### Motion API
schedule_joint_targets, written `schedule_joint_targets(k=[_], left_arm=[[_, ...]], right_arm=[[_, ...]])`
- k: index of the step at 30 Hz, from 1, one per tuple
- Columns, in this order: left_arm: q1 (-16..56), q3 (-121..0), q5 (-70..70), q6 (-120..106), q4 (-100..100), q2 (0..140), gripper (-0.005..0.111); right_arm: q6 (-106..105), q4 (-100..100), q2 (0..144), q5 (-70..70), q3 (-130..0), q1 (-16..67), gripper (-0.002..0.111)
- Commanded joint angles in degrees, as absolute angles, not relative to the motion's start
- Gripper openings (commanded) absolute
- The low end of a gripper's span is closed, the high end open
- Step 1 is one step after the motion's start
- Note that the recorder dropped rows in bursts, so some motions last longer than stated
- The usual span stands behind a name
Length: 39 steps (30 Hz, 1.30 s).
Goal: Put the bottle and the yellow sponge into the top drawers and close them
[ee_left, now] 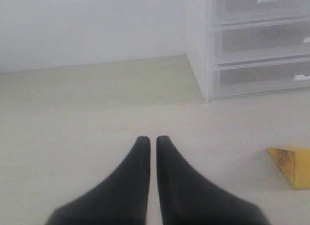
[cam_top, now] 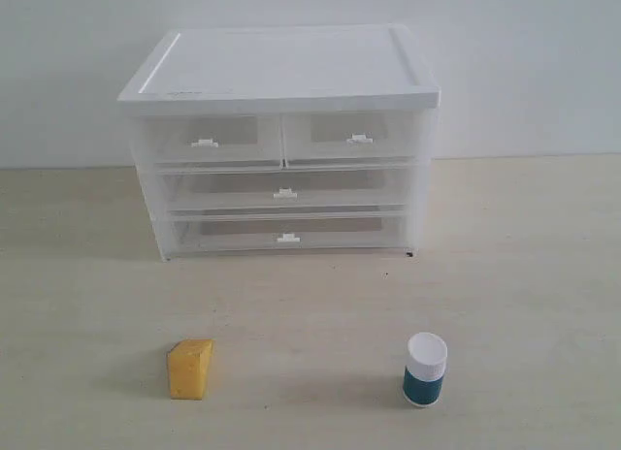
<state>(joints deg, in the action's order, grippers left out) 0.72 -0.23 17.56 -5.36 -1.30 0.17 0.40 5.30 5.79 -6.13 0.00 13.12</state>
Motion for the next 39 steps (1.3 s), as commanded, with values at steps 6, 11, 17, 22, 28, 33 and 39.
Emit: schedule_joint_targets(k=[6, 11, 17, 22, 28, 33, 39], left_arm=[[0.53, 0.00, 16.99, -5.55, -1.45, 0.00, 0.004], [0.53, 0.00, 16.99, -5.55, -1.45, 0.00, 0.004], [0.53, 0.00, 16.99, -5.55, -1.45, 0.00, 0.004], [0.53, 0.00, 16.99, -5.55, -1.45, 0.00, 0.004], [0.53, 0.00, 16.99, -5.55, -1.45, 0.00, 0.004], [0.53, 0.00, 16.99, -5.55, -1.45, 0.00, 0.004], [0.53, 0.00, 16.99, -5.55, -1.45, 0.00, 0.004]], right_arm=[[22.24, 13.11, 6.65, -31.95, -3.92, 13.16, 0.000], [21.30, 13.90, 13.90, -25.01, -14.25, 13.16, 0.000], [20.89, 13.90, 27.76, -25.13, -20.71, 13.16, 0.000], [20.89, 13.34, 41.35, -28.94, -21.52, 13.16, 0.000], [20.41, 13.30, 55.79, -37.45, -21.30, 13.16, 0.000], [19.85, 11.90, 63.31, -42.72, -21.30, 13.16, 0.000], [14.77, 5.50, 70.04, -47.19, -21.08, 15.90, 0.000]])
